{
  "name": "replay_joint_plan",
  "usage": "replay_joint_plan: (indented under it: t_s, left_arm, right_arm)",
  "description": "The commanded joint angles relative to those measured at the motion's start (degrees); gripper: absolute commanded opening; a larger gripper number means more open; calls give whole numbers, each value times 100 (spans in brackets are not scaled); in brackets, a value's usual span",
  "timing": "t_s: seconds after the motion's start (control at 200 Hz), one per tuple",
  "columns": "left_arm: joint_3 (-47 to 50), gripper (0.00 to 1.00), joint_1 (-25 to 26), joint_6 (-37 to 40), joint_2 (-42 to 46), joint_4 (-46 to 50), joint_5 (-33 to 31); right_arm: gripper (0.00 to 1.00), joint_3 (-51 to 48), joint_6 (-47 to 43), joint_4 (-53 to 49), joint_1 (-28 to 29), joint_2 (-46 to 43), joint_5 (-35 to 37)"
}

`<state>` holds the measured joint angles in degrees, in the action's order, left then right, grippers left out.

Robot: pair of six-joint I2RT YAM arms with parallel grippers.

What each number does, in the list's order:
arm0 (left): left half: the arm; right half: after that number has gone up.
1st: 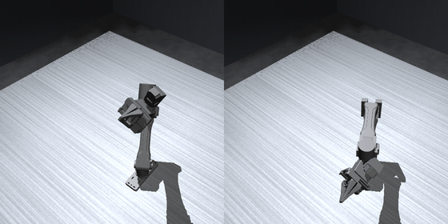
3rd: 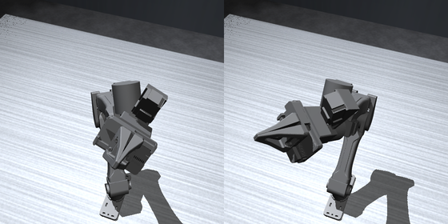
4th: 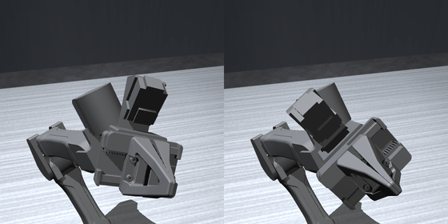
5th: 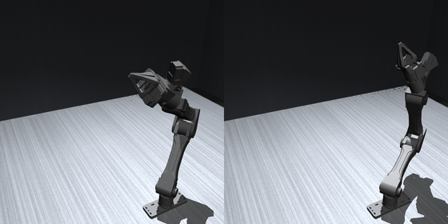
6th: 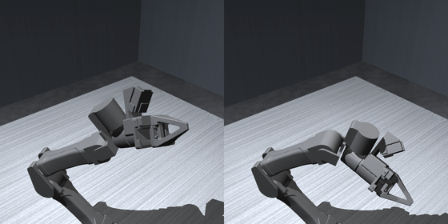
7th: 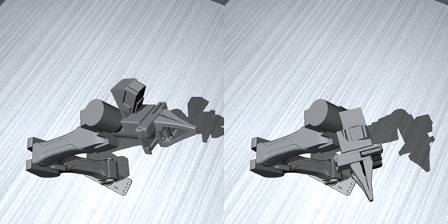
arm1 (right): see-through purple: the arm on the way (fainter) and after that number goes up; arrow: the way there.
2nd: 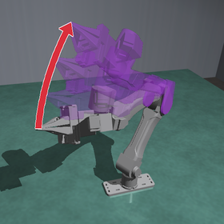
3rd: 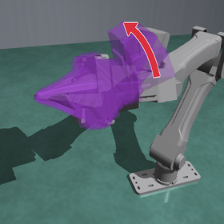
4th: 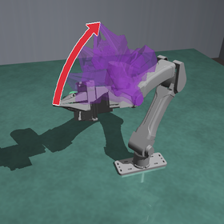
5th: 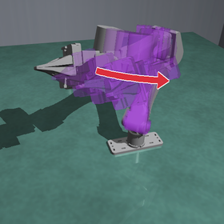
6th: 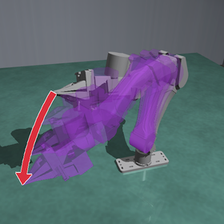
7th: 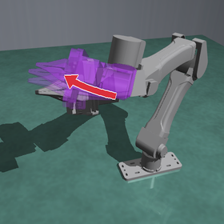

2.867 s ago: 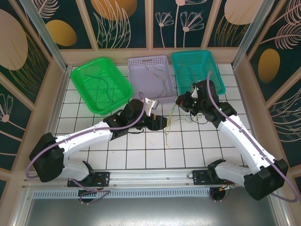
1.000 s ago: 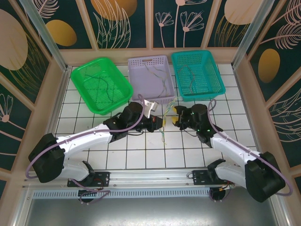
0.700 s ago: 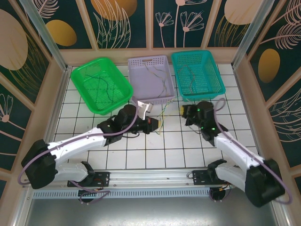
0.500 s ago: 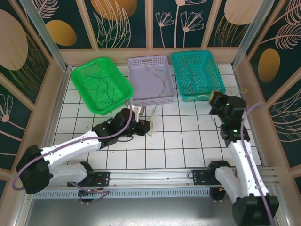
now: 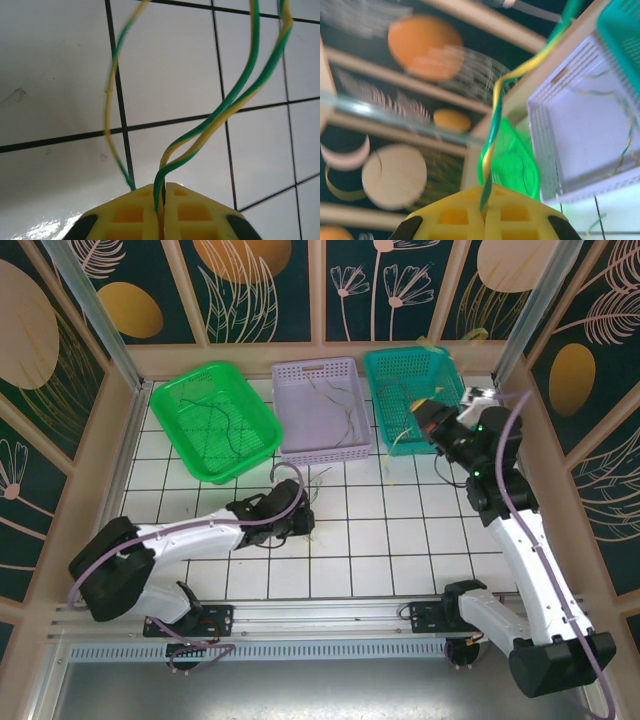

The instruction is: Untangle the cables

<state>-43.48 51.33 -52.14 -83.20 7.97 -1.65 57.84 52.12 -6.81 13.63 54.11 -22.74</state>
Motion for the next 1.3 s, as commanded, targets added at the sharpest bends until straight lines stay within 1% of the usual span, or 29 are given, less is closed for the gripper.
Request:
replay_joint_plan:
  t_s: [0.0, 0.065, 0.11, 0.15, 0.245, 0.27, 0.395, 0.48, 0.556, 0.641, 0.681, 0.741, 0.791, 0.876, 0.946, 0.986, 1.086, 1.151, 1.241, 1.296]
  left_arm:
    - [-578, 41, -80, -146, -310, -107, -175]
    - [-811, 51, -99, -189, -385, 91, -221]
    - [-949, 56, -114, -216, -324, 213, -309]
    - [-1050, 59, -126, -241, -197, 291, -402]
    - [-1189, 62, -192, -271, 205, 359, -591]
    - [-1402, 63, -209, -278, 309, 386, -630]
    - [-1877, 66, -325, -343, 739, 485, -774]
    - [-2270, 68, -411, -486, 929, 456, -813]
    - [-2644, 69, -483, -777, 1005, 405, -836]
    - [-2986, 69, -519, -1287, 1017, 219, -820]
    - [-3064, 70, -530, -1710, 994, 84, -762]
    - [-3087, 70, -536, -2479, 911, -169, -577]
    - [-3088, 70, -545, -3034, 810, -279, -406]
    - [-3008, 71, -562, -3814, 614, -669, -31]
    - [-2912, 72, -560, -4421, 516, -1057, 90]
    - [-2861, 73, -554, -4711, 496, -1252, 47]
    - [-2722, 74, -580, -5295, 467, -1666, -300]
    - [-2694, 73, -649, -5584, 398, -1713, -404]
    - [-2574, 71, -725, -6010, 297, -1836, -455]
    - [-2410, 67, -779, -6167, 274, -1934, -532]
  right_arm:
    - [0, -105, -1886, 65, 315, 6, -682]
    - [0, -187, -2364, -25, 371, 44, -831]
    - [0, -200, -2682, -122, 418, 78, -852]
    - [0, -171, -2925, -274, 480, 119, -719]
    - [0, -56, -3293, -577, 538, 240, -456]
    - [0, -23, -3351, -639, 561, 272, -367]
    - [0, 54, -3634, -753, 768, 373, 30]
    - [0, 100, -3763, -845, 1015, 450, 552]
    - [0, 133, -3818, -905, 1245, 500, 1087]
    - [0, 175, -3861, -935, 1545, 565, 1583]
    - [0, 157, -3876, -855, 1674, 569, 1746]
    - [0, 115, -3855, -739, 1740, 580, 1879]
    - [0, 96, -3842, -670, 1921, 610, 1930]
    - [0, 121, -3819, -622, 2113, 685, 2017]
    - [0, 141, -3851, -603, 2320, 737, 2120]
    - [0, 156, -3874, -622, 2435, 756, 2207]
    - [0, 146, -3915, -629, 2721, 804, 2336]
    - [0, 120, -3919, -605, 2873, 801, 2493]
    - [0, 95, -3897, -567, 3048, 812, 2571]
    - [0, 95, -3892, -563, 3161, 804, 2603]
